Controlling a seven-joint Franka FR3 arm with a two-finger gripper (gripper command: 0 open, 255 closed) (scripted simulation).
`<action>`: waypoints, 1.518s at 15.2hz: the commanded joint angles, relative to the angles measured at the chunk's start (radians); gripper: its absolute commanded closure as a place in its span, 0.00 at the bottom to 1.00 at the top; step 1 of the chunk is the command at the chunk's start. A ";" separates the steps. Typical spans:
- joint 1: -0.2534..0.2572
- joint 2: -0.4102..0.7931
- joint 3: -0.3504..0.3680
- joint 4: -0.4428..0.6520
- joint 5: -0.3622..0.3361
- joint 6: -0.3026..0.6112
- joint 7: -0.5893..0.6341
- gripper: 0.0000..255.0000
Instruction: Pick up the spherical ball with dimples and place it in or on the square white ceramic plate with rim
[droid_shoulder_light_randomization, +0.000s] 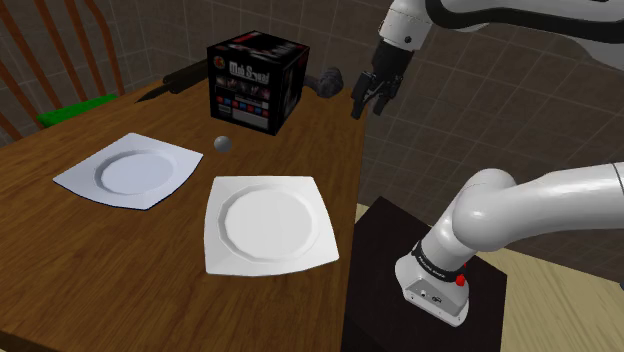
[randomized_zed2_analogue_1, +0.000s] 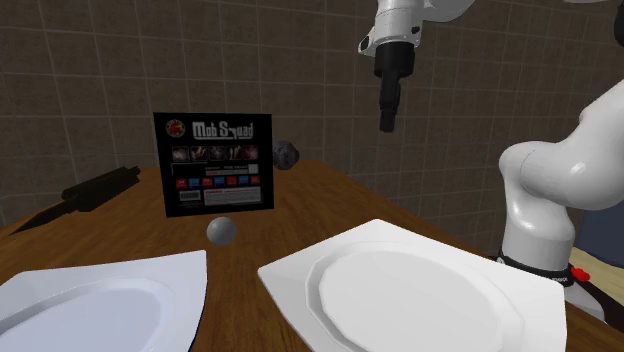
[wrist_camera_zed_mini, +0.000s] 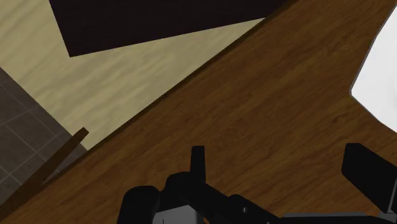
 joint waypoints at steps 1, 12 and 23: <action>0.000 0.000 0.000 0.000 0.000 0.000 0.000 0.00; 0.040 0.401 0.138 0.217 0.036 0.169 0.120 0.00; 0.089 0.835 0.237 0.580 -0.046 0.213 0.265 0.00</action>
